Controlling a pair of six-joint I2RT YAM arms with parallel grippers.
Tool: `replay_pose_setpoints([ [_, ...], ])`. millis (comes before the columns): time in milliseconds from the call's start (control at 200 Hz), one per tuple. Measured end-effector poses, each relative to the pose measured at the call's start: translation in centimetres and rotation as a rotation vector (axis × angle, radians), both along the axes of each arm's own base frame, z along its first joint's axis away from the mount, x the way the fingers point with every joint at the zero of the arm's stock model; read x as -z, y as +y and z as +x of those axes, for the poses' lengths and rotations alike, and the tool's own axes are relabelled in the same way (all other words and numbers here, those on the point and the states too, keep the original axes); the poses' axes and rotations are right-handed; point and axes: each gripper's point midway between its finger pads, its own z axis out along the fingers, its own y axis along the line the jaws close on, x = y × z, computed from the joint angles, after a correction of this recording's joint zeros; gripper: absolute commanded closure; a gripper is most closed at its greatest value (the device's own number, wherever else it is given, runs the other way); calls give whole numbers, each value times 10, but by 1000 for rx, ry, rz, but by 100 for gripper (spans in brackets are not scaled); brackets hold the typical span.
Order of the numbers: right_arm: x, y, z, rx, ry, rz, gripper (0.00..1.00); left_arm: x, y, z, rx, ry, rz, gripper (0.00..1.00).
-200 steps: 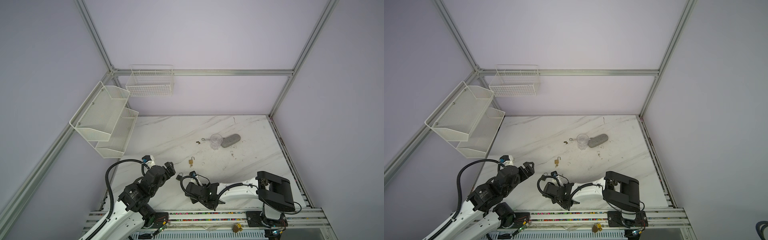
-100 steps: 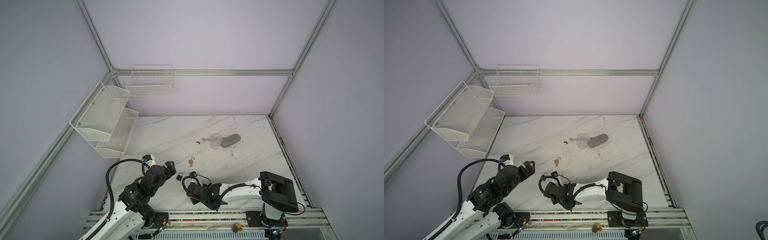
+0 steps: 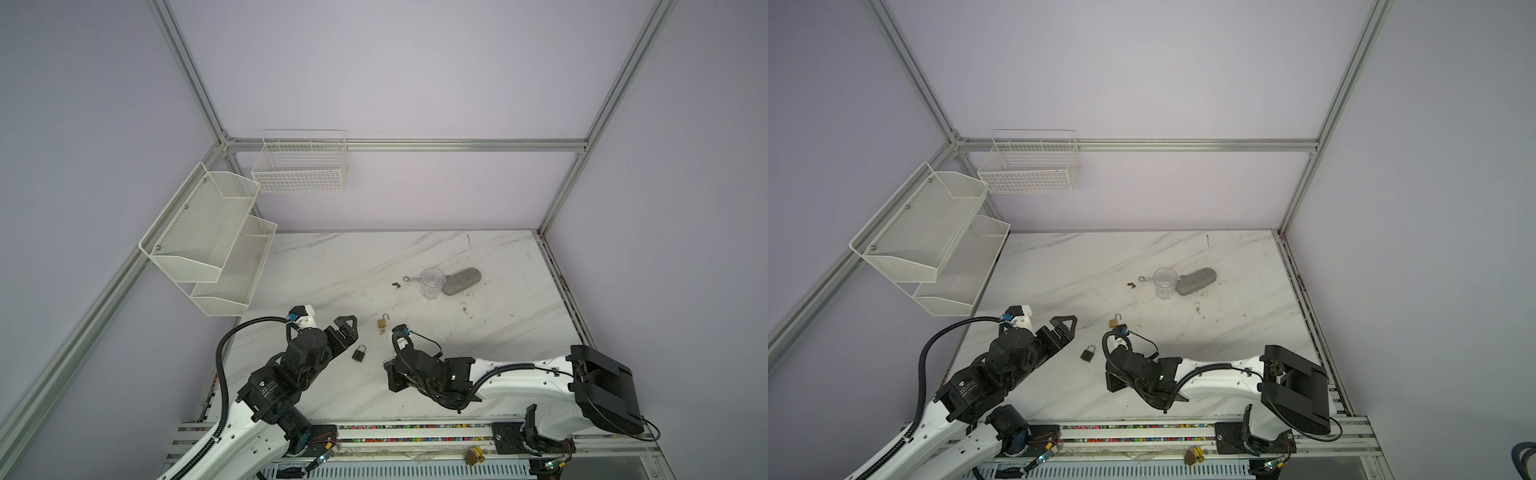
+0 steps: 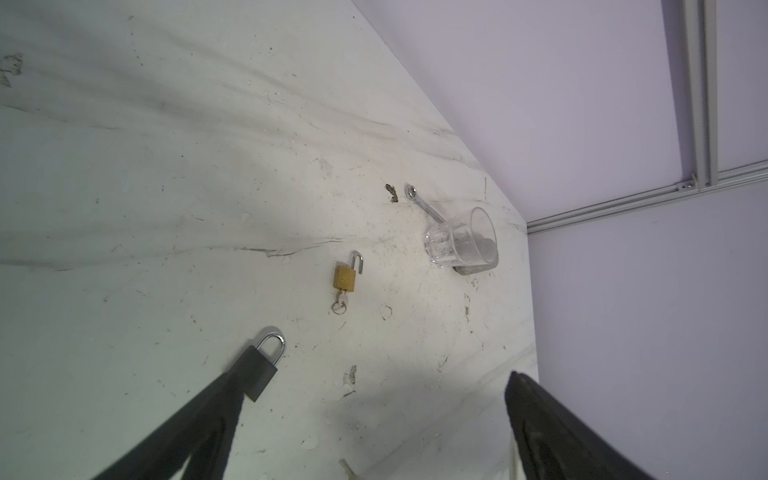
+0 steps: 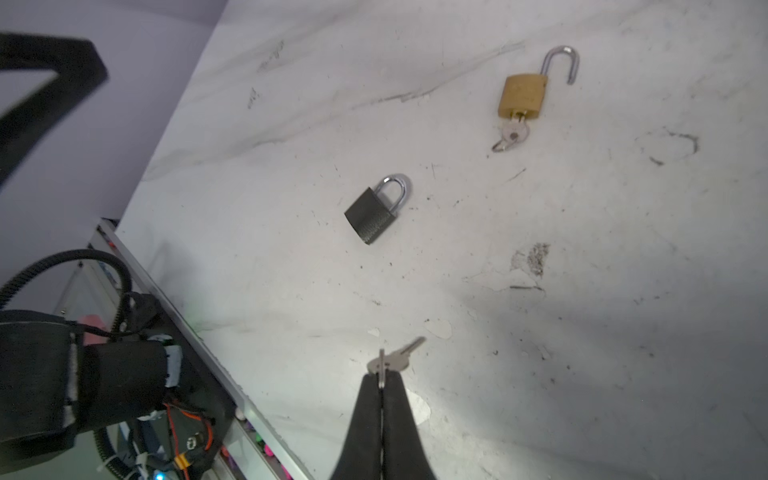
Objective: Unlock with the key
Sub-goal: 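Lift the silver key with the right gripper and raise it upright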
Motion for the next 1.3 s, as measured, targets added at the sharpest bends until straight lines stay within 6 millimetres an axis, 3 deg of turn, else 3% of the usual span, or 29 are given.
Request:
replay_pose_setpoints([
  [240,-54,-5,13,22,-92,119,100,-25,-30,9,45,-25,-221,0],
  [420,-86,-3,22,38,-178,165,100,-26,-51,15,86,15,-308,0],
  [760,-153,24,33,19,-310,333,100,-42,-68,18,104,31,-469,0],
  [985,-149,42,39,8,-338,340,100,-52,-73,17,106,23,-538,0],
  [1235,-152,45,42,9,-355,356,100,-65,-75,18,99,0,-597,0],
  [1300,-152,45,42,10,-356,361,100,-67,-74,18,93,-5,-608,5],
])
